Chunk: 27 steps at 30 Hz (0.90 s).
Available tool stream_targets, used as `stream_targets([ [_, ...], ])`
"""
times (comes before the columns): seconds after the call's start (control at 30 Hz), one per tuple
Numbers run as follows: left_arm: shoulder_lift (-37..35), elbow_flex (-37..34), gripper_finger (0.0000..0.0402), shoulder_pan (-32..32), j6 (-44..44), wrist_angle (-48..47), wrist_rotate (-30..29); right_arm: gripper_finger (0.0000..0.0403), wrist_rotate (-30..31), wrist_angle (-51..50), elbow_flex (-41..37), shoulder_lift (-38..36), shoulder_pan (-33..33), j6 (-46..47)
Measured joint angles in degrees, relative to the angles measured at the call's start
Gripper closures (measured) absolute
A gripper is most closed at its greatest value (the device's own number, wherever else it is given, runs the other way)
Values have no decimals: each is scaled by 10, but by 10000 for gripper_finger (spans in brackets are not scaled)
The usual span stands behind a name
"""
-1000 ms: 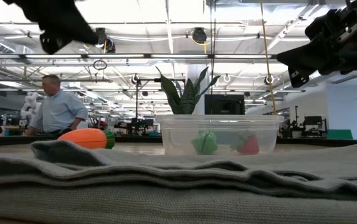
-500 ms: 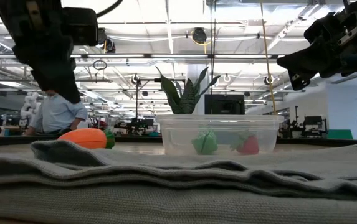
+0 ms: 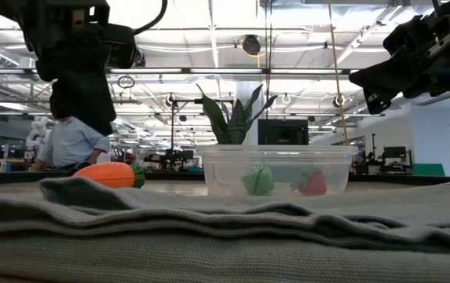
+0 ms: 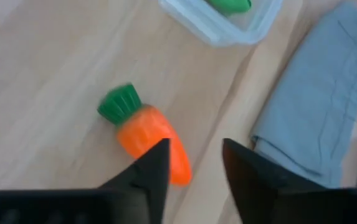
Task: Pick and placing Produce into tupperware
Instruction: Put the orange carrot into the transparent container
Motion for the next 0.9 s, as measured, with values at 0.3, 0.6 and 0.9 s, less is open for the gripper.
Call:
stream_targets([
  [0.3,0,0,109,23,9,-2,20,403,0,0,0,0,0,0],
  [0.6,5,0,70,49,21,-31,21,403,0,0,0,0,0,2],
  [0.9,12,0,71,59,8,-54,28,403,1,0,0,0,0,2],
])
